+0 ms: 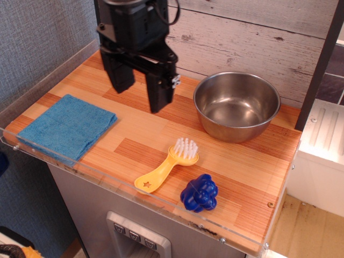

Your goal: Set the pot behind the yellow brush.

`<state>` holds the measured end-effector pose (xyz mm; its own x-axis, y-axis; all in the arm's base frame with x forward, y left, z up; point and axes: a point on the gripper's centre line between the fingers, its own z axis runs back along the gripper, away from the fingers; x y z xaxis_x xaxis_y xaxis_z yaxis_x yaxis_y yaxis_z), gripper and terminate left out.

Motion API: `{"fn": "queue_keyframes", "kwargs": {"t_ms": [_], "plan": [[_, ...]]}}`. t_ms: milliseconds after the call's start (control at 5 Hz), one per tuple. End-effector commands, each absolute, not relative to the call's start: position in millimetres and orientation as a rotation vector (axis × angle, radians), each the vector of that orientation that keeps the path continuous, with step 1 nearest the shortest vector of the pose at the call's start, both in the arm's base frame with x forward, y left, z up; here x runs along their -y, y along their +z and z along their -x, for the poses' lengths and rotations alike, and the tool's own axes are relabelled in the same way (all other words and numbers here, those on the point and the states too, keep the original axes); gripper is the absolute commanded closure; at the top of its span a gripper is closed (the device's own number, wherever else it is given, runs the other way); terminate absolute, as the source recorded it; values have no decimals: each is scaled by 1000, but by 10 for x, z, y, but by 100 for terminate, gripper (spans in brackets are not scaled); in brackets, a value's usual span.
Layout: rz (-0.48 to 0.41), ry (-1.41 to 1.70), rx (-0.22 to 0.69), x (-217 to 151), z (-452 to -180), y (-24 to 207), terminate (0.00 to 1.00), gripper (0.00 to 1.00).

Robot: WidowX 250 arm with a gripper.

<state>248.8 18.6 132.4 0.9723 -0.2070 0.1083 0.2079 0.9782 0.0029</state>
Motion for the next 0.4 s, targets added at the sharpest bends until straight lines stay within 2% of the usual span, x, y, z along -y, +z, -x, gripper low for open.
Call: {"fn": "queue_keyframes", "kwargs": {"t_ms": [0,200], "plan": [[-41,-195,54,-213,-2242,1404,0,0],[-41,-195,54,-213,-2242,1404,100,0]]}}
